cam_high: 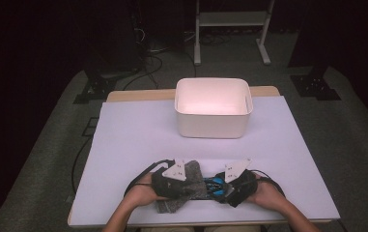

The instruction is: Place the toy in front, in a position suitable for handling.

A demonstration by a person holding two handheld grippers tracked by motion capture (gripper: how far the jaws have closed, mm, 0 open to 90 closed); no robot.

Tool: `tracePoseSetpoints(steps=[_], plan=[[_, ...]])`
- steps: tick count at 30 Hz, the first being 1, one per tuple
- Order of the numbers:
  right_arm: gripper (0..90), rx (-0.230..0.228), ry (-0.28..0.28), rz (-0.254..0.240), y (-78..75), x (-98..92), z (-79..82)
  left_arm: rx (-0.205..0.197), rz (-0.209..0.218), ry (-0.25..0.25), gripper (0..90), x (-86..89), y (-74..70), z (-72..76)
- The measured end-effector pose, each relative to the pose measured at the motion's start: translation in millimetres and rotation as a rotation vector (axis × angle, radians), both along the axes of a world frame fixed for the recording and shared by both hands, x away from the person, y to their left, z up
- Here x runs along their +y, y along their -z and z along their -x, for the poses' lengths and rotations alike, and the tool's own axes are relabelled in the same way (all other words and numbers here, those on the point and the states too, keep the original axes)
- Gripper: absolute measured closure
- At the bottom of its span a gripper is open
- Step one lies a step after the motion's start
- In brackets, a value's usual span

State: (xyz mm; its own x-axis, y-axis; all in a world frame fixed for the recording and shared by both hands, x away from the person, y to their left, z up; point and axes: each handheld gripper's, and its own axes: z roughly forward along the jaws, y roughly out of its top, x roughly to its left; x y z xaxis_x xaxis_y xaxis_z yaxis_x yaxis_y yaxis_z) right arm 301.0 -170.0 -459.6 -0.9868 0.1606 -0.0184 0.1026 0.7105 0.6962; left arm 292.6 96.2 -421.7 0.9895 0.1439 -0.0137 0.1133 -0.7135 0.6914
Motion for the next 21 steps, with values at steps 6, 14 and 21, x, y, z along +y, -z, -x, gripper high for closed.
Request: tracePoseSetpoints(steps=[6, 14, 21], plan=[[21.2, -0.002, 0.001, 0.001, -0.1, 0.0, 0.3, -0.002, -0.036, -0.036, 71.6, 15.6, 1.1, -4.7], [21.2, 0.003, 0.005, 0.004, -0.5, 0.8, 0.1, 0.002, -0.015, -0.028, 71.9, 10.9, -3.8, -5.2], [21.4, 0.001, 0.007, 0.034, -3.7, 6.5, 0.6, 0.0, 0.009, -0.008, 71.7, -10.6, -9.4, -14.5]])
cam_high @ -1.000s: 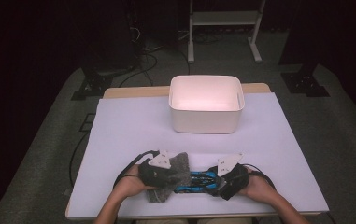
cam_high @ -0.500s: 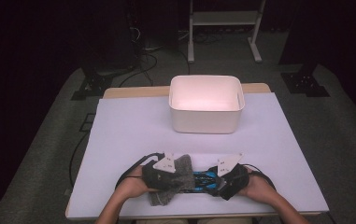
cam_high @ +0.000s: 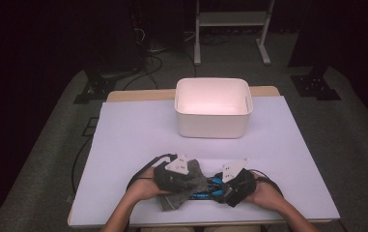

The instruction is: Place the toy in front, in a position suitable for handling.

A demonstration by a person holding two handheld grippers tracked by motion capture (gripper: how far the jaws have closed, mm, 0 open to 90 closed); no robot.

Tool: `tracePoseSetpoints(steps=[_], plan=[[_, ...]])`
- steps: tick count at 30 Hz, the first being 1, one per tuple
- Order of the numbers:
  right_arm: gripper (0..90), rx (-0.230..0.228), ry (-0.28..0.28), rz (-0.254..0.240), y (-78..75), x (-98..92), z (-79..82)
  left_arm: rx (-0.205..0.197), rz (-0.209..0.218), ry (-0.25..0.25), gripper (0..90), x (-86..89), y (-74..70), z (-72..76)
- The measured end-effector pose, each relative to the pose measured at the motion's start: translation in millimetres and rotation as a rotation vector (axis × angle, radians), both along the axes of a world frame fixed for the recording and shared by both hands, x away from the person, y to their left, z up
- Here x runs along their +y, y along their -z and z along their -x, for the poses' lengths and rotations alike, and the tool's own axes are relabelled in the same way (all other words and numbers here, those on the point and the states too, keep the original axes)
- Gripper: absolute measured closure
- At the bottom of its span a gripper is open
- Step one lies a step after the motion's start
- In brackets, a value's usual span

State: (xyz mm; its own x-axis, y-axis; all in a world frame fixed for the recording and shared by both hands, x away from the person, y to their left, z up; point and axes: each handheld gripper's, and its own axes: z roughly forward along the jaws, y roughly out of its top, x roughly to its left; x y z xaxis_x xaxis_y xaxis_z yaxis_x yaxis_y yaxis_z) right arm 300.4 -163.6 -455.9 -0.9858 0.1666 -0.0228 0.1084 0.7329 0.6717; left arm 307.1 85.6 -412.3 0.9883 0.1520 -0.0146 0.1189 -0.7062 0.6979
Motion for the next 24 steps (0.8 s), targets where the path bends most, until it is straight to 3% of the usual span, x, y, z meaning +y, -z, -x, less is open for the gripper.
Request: tracePoseSetpoints(steps=[12, 24], plan=[[19.4, -0.003, -0.012, -0.008, -2.9, -5.0, 0.5, 0.041, 0.003, -0.048, 71.8, 18.7, 10.7, -2.9], [22.2, -0.027, -0.015, -0.016, -6.7, -16.3, 2.7, 0.046, 0.005, -0.047, 71.4, 17.0, 10.4, -3.4]])
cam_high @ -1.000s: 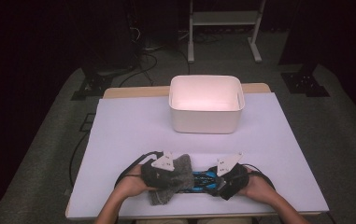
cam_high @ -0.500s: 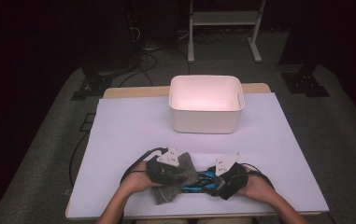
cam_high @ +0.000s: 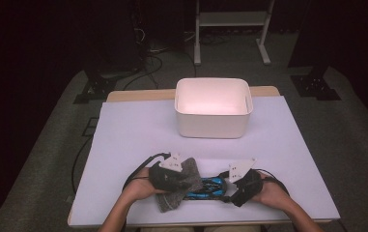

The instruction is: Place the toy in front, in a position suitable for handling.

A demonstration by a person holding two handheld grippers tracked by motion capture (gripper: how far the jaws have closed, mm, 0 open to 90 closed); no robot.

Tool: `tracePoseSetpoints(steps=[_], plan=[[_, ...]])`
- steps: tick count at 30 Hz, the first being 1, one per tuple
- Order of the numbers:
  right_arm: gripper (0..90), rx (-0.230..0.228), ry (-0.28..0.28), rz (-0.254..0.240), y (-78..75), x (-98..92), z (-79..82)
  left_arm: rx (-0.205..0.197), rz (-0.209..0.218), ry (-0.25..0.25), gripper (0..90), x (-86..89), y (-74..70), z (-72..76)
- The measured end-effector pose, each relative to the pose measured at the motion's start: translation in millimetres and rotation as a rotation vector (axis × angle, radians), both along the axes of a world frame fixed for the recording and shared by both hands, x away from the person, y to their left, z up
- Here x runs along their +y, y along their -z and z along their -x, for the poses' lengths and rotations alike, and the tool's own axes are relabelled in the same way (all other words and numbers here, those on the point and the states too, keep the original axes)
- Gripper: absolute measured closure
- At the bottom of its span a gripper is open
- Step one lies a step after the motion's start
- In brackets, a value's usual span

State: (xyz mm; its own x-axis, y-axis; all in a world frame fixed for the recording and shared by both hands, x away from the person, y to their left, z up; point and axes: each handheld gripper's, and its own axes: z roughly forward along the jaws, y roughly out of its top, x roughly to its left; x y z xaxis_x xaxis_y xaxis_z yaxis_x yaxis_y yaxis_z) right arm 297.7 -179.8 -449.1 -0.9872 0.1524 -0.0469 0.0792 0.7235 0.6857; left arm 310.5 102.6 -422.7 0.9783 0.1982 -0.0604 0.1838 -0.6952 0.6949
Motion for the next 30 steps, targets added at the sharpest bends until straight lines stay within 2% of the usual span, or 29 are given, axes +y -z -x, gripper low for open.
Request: tracePoseSetpoints(steps=[5, 8, 10, 12, 16, 21, 24, 28, 30], plan=[[22.5, 0.005, -0.006, -0.009, 0.8, 1.3, -1.5, -0.014, -0.002, 0.015, 71.5, -7.4, -3.7, 2.2], [22.5, 0.003, -0.004, -0.005, 0.5, 4.1, -1.0, -0.048, -0.031, 0.044, 71.5, -17.6, -8.3, 5.4], [22.5, 0.002, -0.006, -0.001, 0.0, 7.4, -1.2, -0.075, -0.065, 0.064, 71.4, -24.1, -12.0, 5.9], [22.5, 0.005, -0.007, -0.005, 0.1, 8.9, -1.8, -0.079, -0.06, 0.077, 71.5, -29.3, -14.4, 6.2], [22.5, 0.004, -0.008, -0.009, 0.5, 12.5, -2.0, -0.09, -0.067, 0.126, 72.2, -49.4, -17.6, 9.2], [22.6, -0.002, -0.012, -0.007, 0.6, 18.7, -1.9, -0.117, -0.11, 0.203, 72.2, -77.7, -16.8, 15.1], [22.6, 0.002, -0.008, -0.011, 1.0, 16.3, -1.5, -0.113, -0.109, 0.208, 73.6, -79.3, -16.1, 16.1], [22.6, -0.001, -0.006, -0.013, 1.4, 14.8, -1.2, -0.11, -0.117, 0.185, 76.2, -72.4, -16.3, 12.8], [22.6, 0.0, -0.006, -0.01, 1.1, 17.6, -1.2, -0.13, -0.132, 0.173, 77.4, -71.4, -16.7, 12.0]])
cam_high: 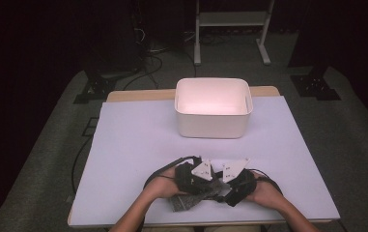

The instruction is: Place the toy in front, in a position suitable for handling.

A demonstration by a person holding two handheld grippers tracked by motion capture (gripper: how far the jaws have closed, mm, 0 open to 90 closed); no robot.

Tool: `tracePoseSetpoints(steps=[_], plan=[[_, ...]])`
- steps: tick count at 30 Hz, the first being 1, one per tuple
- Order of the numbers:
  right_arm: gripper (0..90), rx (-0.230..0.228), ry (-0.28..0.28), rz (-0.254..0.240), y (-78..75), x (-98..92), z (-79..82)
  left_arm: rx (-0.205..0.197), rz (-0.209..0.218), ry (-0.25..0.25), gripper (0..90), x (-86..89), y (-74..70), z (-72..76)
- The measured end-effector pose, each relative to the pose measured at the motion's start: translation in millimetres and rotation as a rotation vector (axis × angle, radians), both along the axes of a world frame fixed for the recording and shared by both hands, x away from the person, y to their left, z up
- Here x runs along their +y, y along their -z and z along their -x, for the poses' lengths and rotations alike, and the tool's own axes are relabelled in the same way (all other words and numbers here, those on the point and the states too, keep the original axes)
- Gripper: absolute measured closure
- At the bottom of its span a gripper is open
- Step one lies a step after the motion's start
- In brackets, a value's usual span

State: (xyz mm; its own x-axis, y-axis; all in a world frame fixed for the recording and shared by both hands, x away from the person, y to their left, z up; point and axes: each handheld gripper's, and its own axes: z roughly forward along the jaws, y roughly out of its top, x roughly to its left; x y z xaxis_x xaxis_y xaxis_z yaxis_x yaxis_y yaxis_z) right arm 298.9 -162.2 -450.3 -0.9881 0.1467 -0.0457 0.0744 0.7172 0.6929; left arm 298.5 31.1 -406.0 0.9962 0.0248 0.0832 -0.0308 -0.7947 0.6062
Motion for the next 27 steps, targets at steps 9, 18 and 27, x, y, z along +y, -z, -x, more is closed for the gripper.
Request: tracePoseSetpoints(steps=[9, 18, 27], plan=[[22.4, 0.007, 0.003, -0.017, 1.7, 1.2, -0.5, 0.011, 0.014, 0.015, 77.5, -14.1, 2.2, -4.3], [22.6, 0.026, 0.011, -0.024, 2.4, 1.1, -1.4, 0.011, -0.004, -0.005, 77.1, -17.0, 2.9, -7.8], [22.7, 0.019, 0.011, -0.024, 2.6, 1.5, -0.9, 0.031, 0.004, -0.041, 77.5, 6.2, -0.2, -11.6]])
